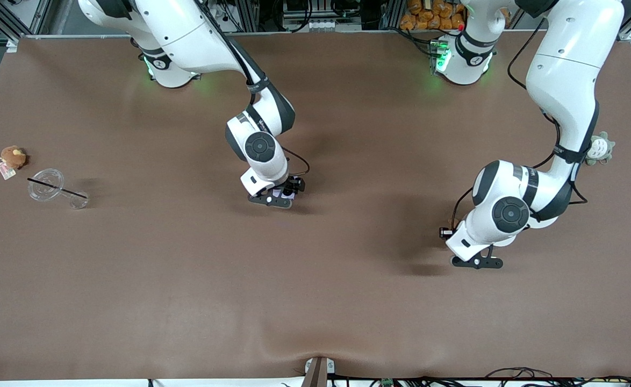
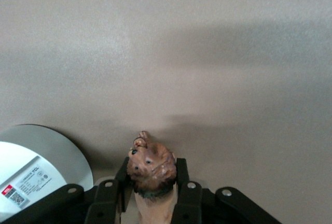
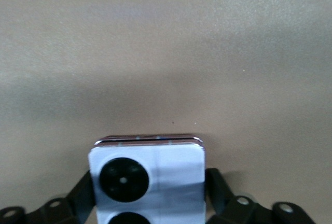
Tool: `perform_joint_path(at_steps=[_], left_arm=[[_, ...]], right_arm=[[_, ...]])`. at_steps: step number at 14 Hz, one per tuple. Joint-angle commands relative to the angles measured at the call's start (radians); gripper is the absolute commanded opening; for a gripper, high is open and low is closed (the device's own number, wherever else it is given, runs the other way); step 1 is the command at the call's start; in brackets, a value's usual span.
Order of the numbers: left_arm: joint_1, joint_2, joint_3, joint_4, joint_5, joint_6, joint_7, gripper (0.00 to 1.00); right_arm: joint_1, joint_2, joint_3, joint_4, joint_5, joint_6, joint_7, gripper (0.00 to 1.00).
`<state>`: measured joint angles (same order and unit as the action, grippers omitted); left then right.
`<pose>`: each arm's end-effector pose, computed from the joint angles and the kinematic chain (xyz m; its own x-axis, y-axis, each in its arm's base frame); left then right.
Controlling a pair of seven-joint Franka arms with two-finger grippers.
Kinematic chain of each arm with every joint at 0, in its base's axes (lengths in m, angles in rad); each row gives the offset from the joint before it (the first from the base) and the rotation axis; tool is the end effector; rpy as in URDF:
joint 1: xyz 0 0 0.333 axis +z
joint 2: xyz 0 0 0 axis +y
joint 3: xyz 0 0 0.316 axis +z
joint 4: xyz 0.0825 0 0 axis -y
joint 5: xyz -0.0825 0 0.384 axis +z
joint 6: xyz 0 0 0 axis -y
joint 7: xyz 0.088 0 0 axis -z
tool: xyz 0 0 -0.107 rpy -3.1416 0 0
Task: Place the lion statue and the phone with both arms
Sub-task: 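Set the lion beside the white cup while the right gripper carries the phone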
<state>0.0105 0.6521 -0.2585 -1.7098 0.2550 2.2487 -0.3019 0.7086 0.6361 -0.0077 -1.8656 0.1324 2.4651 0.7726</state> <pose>0.6490 -0.1409 0.2145 0.9949 -0.0689 -0.0733 -0.0728 -0.9960 -0.0521 0.4842 0.4086 0.1693 0.9817 -0.1726 -0.0806 -0.1751 -0.9842 -0.0251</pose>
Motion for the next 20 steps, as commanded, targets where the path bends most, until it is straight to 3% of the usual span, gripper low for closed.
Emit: perform_joint_path(at_steps=[1,4,5,6,7,9,12,13,16,20], left_arm=[[0.031,-0.051,-0.008,-0.07,0.023,0.029,0.038,0.0],[0.032,-0.048,-0.008,-0.071,0.023,0.042,0.04,0.04],[0.032,-0.046,-0.008,-0.07,0.021,0.042,0.038,0.42],[0.032,-0.048,-0.008,-0.068,0.021,0.042,0.038,0.92],[0.034,-0.051,-0.008,-0.068,0.021,0.04,0.033,1.0],[0.031,-0.06,-0.011,-0.065,0.021,0.031,0.024,1.0],[0.023,-0.11,-0.015,-0.06,0.021,-0.023,0.021,1.0],[0.022,-0.132,-0.015,-0.06,0.021,-0.044,0.023,1.0],[0.023,-0.187,-0.042,-0.054,0.021,-0.107,0.02,1.0],[0.025,-0.241,-0.074,0.013,0.02,-0.2,0.033,1.0]], right_arm=[[0.006,0.004,-0.009,0.014,0.007,-0.006,0.005,0.41],[-0.04,-0.085,-0.021,0.022,-0.004,-0.099,-0.012,0.4],[-0.078,-0.12,-0.028,0.051,-0.005,-0.165,-0.027,0.4],[-0.116,-0.128,-0.028,0.093,-0.005,-0.229,-0.051,0.4],[-0.159,-0.127,-0.029,0.147,-0.008,-0.288,-0.083,0.4],[-0.285,-0.113,-0.029,0.219,-0.043,-0.369,-0.239,0.4],[-0.472,-0.092,-0.029,0.224,-0.07,-0.417,-0.601,0.4],[-0.506,-0.084,-0.029,0.224,-0.085,-0.414,-0.652,0.4],[-0.579,-0.033,-0.028,0.226,-0.276,-0.341,-0.679,0.41],[-0.699,0.019,-0.028,0.221,-0.307,-0.25,-0.872,0.41]])
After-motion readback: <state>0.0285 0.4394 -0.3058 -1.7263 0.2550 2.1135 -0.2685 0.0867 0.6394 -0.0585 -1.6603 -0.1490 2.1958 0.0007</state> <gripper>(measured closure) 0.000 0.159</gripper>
